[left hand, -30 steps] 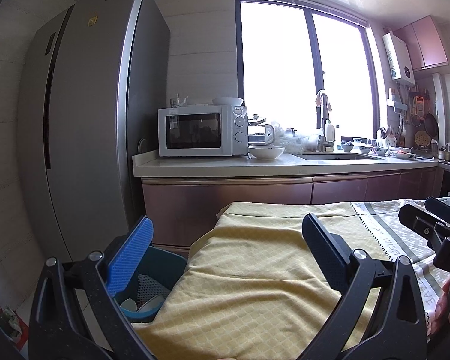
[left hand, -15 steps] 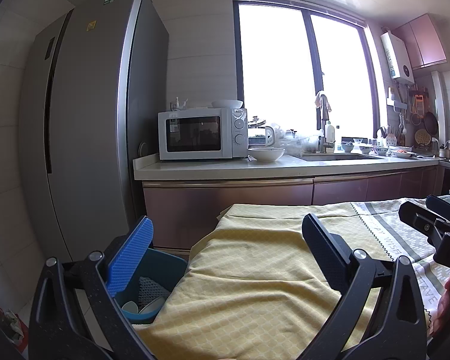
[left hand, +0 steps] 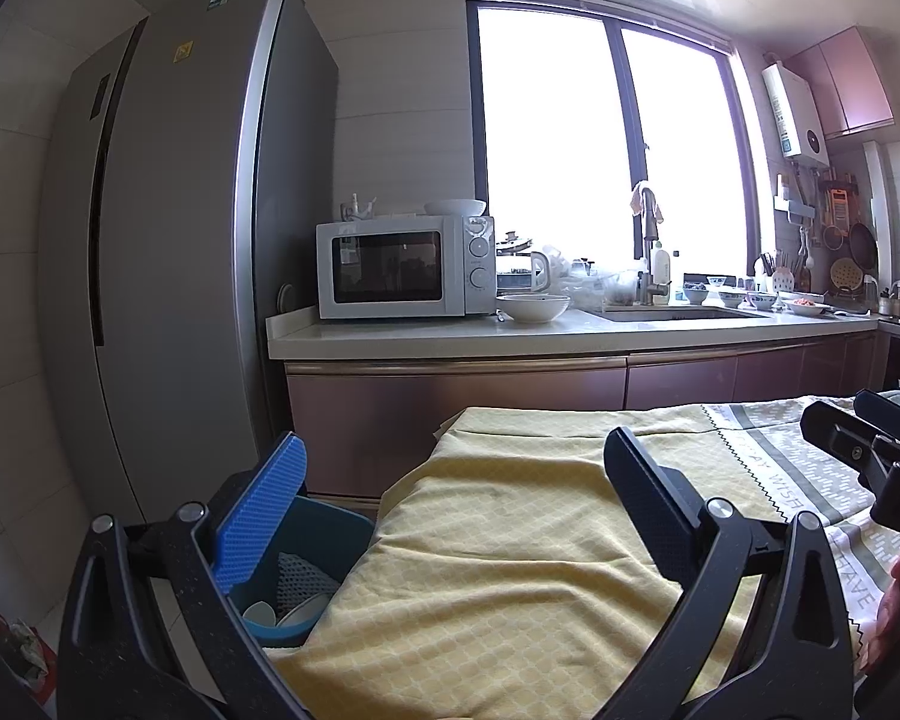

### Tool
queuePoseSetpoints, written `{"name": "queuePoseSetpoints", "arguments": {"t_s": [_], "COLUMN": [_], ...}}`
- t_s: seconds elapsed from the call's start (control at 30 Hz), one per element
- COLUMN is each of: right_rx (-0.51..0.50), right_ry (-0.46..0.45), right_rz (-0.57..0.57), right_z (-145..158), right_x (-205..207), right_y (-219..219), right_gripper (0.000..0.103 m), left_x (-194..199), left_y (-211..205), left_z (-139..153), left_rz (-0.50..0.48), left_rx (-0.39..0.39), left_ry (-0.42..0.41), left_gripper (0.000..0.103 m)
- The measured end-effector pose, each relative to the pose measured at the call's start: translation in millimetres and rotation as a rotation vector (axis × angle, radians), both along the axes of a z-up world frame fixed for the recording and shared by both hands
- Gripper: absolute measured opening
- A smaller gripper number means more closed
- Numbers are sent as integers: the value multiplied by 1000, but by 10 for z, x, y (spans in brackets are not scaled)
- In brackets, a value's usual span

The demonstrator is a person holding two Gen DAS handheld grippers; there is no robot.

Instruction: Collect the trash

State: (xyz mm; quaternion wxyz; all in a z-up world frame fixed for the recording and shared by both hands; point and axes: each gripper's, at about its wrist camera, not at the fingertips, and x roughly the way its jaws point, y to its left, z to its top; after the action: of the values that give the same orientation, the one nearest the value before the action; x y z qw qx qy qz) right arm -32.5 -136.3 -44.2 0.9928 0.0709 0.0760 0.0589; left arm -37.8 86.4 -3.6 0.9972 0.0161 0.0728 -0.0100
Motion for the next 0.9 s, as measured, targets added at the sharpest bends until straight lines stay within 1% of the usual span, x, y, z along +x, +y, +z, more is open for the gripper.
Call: {"name": "queuePoseSetpoints", "arguments": {"t_s": [0.9], "right_rx": [7], "right_ry": [-7], "right_rz": [-14], "right_z": [10], "right_x": [-42], "right_y": [30], "right_gripper": [96], "left_x": [3], "left_y": [-21], "left_z": [-3], "left_rz": [2], "left_rx": [3], "left_ry": [1], "left_gripper": [98]}}
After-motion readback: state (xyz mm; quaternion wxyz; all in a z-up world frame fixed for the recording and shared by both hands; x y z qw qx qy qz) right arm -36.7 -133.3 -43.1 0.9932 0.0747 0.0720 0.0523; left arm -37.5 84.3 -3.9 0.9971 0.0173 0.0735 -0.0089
